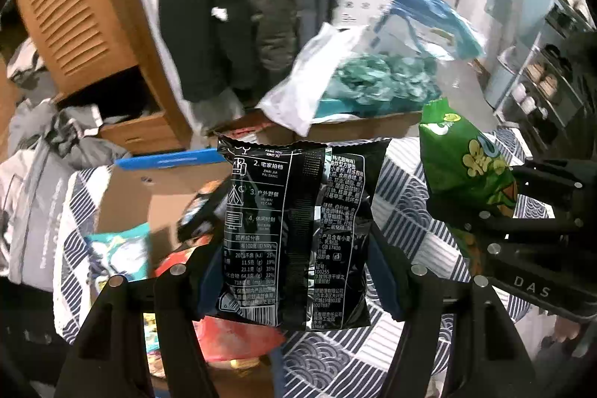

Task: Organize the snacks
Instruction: 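Lift and carry the black bag with left tool while right tool carries the green bag to the box, then open both tools to drop the black and green bags into the box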

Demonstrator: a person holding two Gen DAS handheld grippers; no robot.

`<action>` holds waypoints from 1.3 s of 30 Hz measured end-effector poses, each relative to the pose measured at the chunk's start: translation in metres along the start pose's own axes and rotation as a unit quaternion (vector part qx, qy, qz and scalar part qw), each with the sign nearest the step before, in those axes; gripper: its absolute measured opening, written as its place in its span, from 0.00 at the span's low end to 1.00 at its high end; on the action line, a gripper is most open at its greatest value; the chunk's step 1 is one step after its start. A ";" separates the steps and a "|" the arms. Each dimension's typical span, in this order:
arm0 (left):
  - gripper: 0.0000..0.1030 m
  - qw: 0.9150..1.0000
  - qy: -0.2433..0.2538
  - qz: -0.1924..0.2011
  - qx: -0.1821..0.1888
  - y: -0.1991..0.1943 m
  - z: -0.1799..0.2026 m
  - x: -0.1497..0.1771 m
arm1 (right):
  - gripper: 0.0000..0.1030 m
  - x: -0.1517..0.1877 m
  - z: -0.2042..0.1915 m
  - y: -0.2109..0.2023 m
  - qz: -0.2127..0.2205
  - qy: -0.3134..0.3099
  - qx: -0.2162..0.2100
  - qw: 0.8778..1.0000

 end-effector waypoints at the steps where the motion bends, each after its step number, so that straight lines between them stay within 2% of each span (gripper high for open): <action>1: 0.67 1.000 -0.005 0.001 -0.001 -0.001 -0.006 0.002 | 0.35 -0.003 -0.007 0.001 0.000 -0.005 -0.003 1.000; 13: 0.67 0.997 -0.070 0.006 -0.019 -0.013 -0.087 0.019 | 0.35 -0.030 -0.082 0.026 -0.018 -0.050 -0.035 0.998; 23: 0.67 0.992 -0.120 -0.008 -0.026 -0.002 -0.142 0.038 | 0.35 -0.046 -0.131 0.047 -0.033 -0.074 -0.057 0.995; 33: 0.67 0.985 -0.167 -0.037 -0.027 0.018 -0.177 0.053 | 0.36 -0.064 -0.169 0.082 -0.055 -0.079 -0.081 0.992; 36: 0.67 0.982 -0.182 -0.043 -0.017 0.020 -0.185 0.057 | 0.36 -0.068 -0.173 0.089 -0.059 -0.075 -0.090 0.991; 39: 0.68 0.981 -0.185 -0.048 -0.026 0.019 -0.190 0.060 | 0.38 -0.070 -0.174 0.094 -0.060 -0.071 -0.086 0.992</action>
Point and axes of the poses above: each gripper's, at about its wrist camera, not at the fingertips, and y roughly the way its jaws point, z to its right, x to its underside, the point moved 4 cm from there along y, roughly the way its jaws point, and after that the axes turned 2 degrees about -z, right-handed, at the moved point
